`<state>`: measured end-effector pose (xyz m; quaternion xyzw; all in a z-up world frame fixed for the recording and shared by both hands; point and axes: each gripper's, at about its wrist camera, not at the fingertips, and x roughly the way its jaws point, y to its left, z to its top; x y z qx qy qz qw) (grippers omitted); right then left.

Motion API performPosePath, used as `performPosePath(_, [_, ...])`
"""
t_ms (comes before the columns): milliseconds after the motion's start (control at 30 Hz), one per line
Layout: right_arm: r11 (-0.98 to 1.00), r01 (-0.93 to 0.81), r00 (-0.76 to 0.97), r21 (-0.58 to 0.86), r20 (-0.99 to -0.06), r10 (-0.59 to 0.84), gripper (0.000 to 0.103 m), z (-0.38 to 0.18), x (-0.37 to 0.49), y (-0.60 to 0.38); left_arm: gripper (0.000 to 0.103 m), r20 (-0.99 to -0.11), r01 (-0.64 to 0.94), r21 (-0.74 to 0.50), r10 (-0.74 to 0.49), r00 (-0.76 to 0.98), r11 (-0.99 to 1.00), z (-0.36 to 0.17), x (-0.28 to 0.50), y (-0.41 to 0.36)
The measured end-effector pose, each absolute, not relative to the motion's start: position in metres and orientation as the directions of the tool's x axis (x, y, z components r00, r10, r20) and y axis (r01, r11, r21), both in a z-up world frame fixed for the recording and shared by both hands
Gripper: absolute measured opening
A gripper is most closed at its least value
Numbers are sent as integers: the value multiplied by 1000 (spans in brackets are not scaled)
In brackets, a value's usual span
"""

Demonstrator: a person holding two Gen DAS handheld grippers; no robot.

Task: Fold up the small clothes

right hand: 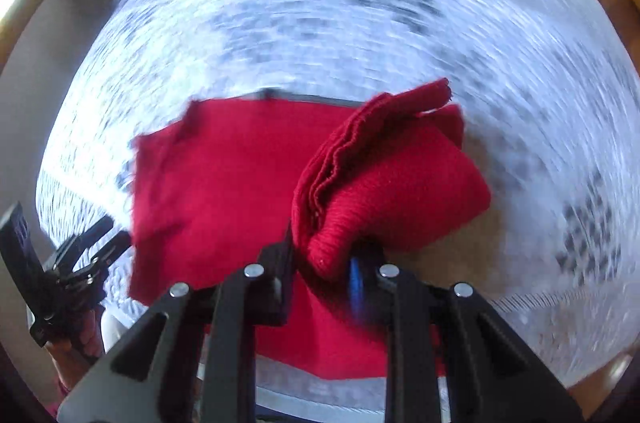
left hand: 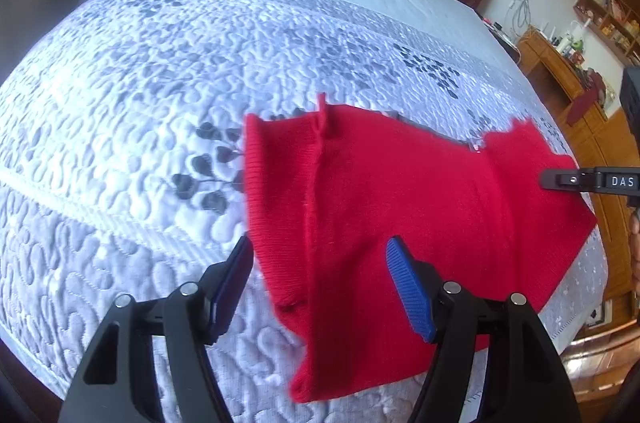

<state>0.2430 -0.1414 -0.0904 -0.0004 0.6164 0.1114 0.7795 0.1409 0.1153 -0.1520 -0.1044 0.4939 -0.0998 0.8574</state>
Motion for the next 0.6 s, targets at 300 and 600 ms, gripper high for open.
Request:
performPosePath(300, [923, -275, 148, 268, -937, 316, 35, -117, 231, -74, 69, -840, 26, -322, -298, 453, 946, -164, 138, 133])
performPosePath(600, [901, -356, 165, 250, -932, 324, 60, -111, 163, -97, 70, -842, 46, -333, -319, 434, 942, -151, 154, 116])
